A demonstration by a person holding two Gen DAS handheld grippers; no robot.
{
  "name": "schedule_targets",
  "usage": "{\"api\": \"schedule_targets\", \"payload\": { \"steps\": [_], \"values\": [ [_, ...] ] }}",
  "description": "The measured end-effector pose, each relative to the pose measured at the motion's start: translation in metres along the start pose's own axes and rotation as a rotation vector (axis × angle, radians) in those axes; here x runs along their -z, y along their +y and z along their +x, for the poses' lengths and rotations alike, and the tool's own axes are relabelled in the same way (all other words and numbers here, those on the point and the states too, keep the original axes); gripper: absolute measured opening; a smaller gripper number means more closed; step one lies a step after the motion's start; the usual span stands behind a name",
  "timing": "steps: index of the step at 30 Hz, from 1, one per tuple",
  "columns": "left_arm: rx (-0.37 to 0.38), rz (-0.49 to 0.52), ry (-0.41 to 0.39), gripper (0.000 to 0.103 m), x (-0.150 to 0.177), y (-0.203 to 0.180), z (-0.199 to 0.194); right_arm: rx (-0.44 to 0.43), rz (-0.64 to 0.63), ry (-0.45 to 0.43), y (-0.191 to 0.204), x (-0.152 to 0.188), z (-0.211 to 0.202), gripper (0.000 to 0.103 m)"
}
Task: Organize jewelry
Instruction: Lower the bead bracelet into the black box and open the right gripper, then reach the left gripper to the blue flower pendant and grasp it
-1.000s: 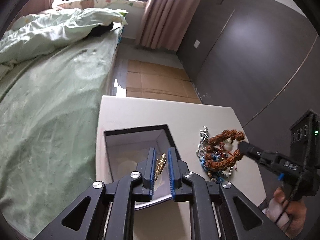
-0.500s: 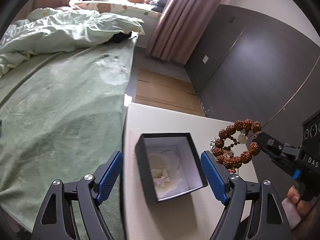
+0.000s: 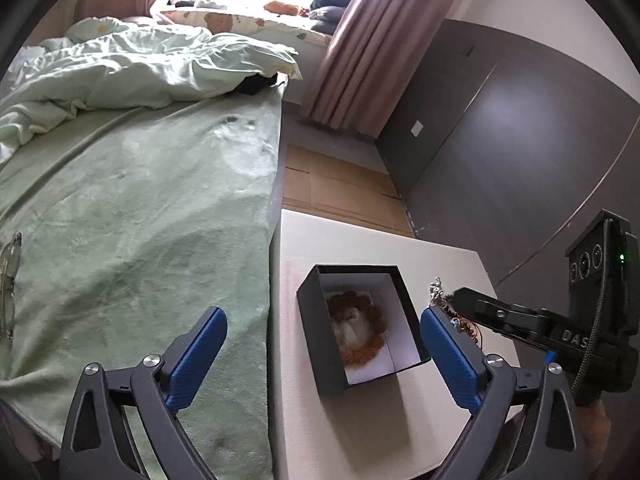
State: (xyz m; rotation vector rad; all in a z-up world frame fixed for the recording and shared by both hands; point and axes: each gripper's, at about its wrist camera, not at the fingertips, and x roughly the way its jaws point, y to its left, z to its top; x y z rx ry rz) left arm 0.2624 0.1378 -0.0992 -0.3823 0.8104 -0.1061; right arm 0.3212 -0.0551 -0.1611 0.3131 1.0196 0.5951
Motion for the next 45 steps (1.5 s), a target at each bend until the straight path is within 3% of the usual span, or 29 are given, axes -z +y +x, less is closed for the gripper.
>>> {"api": "schedule_targets", "payload": {
  "steps": [1, 7, 18, 37, 41, 45],
  "values": [
    [0.0, 0.002, 0.002, 0.098, 0.0, -0.001, 0.001, 0.006, 0.001, -0.01, -0.003, 0.002, -0.003, 0.054],
    [0.018, 0.019, 0.004, 0.098, 0.001, -0.014, 0.006, 0.036, 0.001, -0.043, -0.018, 0.01, -0.031, 0.071],
    [0.049, 0.07, 0.023, 0.098, 0.003, -0.053, 0.019, 0.079, 0.047, -0.106, -0.055, 0.017, -0.076, 0.096],
    [0.097, 0.252, 0.076, 0.097, 0.016, -0.139, 0.057, 0.136, 0.212, -0.166, -0.143, 0.043, -0.116, 0.096],
    [0.097, 0.281, 0.116, 0.085, 0.02, -0.156, 0.071, 0.143, 0.241, -0.174, -0.16, 0.049, -0.121, 0.094],
    [0.089, 0.301, 0.173, 0.074, 0.025, -0.171, 0.088, 0.136, 0.274, -0.171, -0.174, 0.052, -0.122, 0.08]
  ]
}}
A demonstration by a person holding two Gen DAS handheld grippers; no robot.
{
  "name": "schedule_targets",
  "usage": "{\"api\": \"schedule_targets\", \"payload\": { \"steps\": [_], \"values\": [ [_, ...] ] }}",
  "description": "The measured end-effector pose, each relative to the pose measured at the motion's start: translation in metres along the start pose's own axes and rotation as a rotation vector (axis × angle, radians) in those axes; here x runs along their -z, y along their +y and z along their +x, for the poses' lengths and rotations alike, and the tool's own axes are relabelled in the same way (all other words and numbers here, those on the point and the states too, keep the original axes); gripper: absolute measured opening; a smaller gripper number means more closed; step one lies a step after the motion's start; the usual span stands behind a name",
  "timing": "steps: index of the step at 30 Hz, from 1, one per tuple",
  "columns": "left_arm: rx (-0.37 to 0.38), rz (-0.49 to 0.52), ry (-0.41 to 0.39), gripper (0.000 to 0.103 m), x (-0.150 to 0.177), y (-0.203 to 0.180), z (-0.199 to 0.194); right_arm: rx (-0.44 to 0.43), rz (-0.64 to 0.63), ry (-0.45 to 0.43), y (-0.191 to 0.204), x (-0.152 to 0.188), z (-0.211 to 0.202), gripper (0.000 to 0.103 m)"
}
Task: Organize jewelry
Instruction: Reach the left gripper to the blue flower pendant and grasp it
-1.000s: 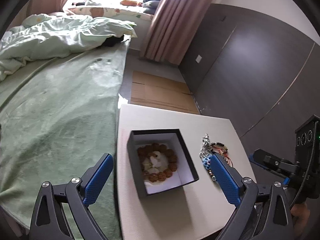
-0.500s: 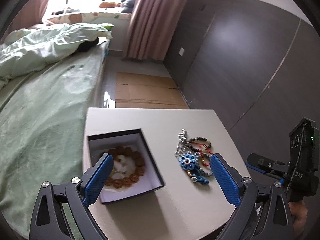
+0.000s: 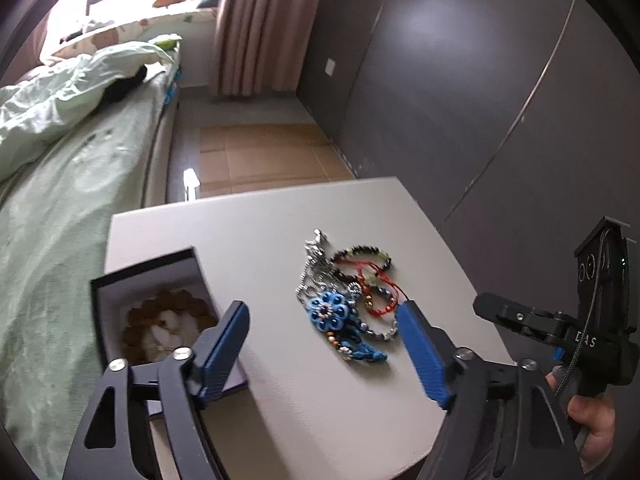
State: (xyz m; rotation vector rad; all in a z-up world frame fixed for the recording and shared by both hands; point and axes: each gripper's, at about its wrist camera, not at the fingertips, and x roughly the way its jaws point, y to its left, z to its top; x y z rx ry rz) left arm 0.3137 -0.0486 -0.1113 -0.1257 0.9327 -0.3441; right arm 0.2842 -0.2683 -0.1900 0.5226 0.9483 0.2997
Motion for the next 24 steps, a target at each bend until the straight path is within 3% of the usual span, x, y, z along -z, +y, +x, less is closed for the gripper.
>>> {"api": "schedule_targets", "payload": {
  "steps": [7, 15, 24],
  "values": [
    [0.002, -0.032, 0.091, 0.063, -0.002, -0.011, 0.032, -0.017, 0.033, 0.039, -0.017, -0.004, 0.014, 0.064],
    [-0.026, -0.061, 0.178, 0.05, -0.004, -0.015, 0.065, -0.041, 0.049, 0.053, -0.025, -0.005, 0.023, 0.057],
    [-0.092, -0.073, 0.246, 0.048, -0.002, -0.012, 0.099, -0.047, 0.079, 0.066, -0.04, -0.004, 0.029, 0.056]
  ]
}}
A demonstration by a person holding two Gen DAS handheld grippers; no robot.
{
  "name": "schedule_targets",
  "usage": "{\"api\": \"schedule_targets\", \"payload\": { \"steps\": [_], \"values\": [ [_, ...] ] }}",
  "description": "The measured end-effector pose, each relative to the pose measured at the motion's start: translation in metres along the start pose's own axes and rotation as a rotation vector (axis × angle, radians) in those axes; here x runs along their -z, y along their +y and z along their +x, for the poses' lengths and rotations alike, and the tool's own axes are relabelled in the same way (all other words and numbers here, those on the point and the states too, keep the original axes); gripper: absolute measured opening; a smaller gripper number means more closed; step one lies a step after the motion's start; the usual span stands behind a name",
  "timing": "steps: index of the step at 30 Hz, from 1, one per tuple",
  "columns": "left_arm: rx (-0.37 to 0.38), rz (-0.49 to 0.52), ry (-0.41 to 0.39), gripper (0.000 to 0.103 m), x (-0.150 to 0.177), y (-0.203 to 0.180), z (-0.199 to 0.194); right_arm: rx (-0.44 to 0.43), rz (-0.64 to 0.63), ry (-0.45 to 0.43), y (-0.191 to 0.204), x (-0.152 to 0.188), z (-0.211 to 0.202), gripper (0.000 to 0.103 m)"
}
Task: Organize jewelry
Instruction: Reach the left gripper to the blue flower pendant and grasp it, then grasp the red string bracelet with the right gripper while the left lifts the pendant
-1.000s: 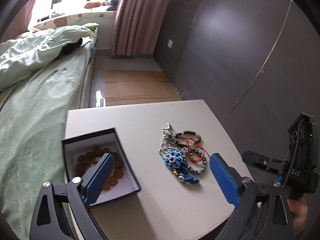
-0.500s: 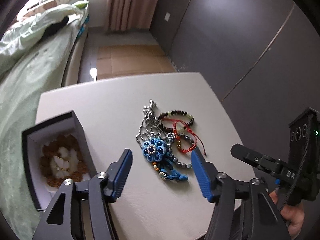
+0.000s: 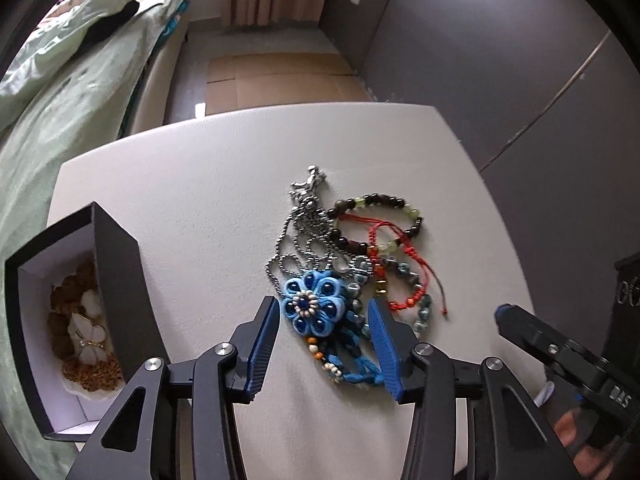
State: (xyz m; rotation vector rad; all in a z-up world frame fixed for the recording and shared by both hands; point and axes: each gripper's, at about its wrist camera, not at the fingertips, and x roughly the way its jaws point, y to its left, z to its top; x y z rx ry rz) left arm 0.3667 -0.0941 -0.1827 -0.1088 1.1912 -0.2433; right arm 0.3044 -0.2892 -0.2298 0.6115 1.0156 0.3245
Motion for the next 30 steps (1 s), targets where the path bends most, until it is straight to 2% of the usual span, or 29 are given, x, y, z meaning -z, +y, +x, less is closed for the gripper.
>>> {"api": "schedule_targets", "payload": {
  "steps": [6, 9, 11, 14, 17, 22, 23, 25, 27, 30],
  "values": [
    [-0.001, 0.0, 0.03, 0.048, 0.0, 0.001, 0.018, -0.007, -0.011, 0.016, 0.001, -0.005, 0.01, 0.055],
    [-0.008, 0.014, 0.013, 0.047, 0.002, 0.001, 0.019, -0.01, -0.025, 0.03, 0.004, -0.011, 0.018, 0.054],
    [-0.007, 0.008, 0.009, 0.035, 0.001, 0.003, 0.019, -0.01, -0.035, 0.041, 0.007, -0.014, 0.025, 0.051],
    [0.017, -0.002, 0.009, 0.032, 0.001, 0.007, 0.018, 0.007, -0.053, 0.063, 0.011, -0.018, 0.037, 0.047],
    [0.034, 0.007, -0.012, 0.021, 0.0, 0.009, 0.01, 0.033, -0.075, 0.08, 0.014, -0.021, 0.048, 0.045],
    [0.05, 0.005, -0.037, 0.02, -0.003, 0.013, -0.006, 0.055, -0.099, 0.091, 0.022, -0.026, 0.06, 0.044],
    [0.052, 0.005, -0.043, 0.02, -0.003, 0.014, -0.01, 0.065, -0.107, 0.095, 0.024, -0.028, 0.062, 0.041],
    [0.06, 0.003, -0.057, 0.02, -0.004, 0.016, -0.017, 0.074, -0.113, 0.118, 0.025, -0.028, 0.069, 0.01],
    [0.067, 0.004, -0.073, 0.02, -0.004, 0.019, -0.026, 0.084, -0.121, 0.125, 0.026, -0.028, 0.072, 0.005],
    [0.077, 0.0, -0.098, 0.02, -0.005, 0.022, -0.038, 0.073, -0.126, 0.096, 0.031, -0.026, 0.066, 0.005]
  ]
}}
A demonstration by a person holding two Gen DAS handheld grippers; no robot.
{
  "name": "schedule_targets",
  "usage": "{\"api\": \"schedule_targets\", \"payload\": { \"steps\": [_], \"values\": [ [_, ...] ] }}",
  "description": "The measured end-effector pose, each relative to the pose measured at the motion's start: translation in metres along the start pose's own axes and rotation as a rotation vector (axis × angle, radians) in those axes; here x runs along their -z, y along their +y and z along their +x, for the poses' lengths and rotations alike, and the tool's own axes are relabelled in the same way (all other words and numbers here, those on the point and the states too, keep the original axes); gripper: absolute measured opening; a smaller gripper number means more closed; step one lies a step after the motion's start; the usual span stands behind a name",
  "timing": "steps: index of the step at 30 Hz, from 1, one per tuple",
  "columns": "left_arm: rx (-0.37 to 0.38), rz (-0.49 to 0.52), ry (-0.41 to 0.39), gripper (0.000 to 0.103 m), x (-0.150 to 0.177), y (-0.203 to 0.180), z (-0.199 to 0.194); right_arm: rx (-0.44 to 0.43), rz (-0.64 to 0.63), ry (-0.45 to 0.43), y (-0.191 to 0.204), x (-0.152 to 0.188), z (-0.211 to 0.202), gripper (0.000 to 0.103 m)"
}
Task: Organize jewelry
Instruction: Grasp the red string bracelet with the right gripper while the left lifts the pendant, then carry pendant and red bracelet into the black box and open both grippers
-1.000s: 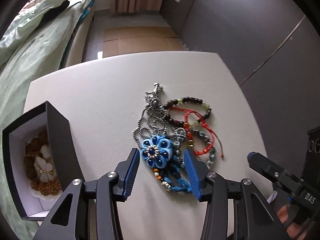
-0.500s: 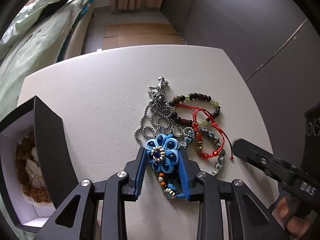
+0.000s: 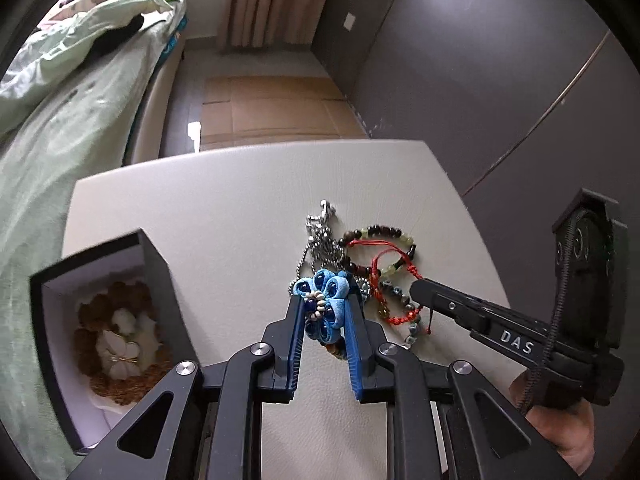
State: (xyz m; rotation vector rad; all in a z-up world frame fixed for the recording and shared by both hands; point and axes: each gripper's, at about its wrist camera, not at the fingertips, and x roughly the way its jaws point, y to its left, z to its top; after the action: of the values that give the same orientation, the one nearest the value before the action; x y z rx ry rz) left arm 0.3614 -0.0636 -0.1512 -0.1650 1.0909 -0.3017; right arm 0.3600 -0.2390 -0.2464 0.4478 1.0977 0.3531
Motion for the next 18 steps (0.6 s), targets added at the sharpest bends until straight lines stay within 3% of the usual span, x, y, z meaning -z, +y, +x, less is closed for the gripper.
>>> {"api": "schedule_targets", "payload": {
  "steps": [18],
  "values": [
    [-0.006, -0.035, -0.152, 0.02, -0.003, 0.033, -0.081, -0.125, -0.1, -0.095, 0.07, 0.01, -0.044, 0.004]
  ]
}}
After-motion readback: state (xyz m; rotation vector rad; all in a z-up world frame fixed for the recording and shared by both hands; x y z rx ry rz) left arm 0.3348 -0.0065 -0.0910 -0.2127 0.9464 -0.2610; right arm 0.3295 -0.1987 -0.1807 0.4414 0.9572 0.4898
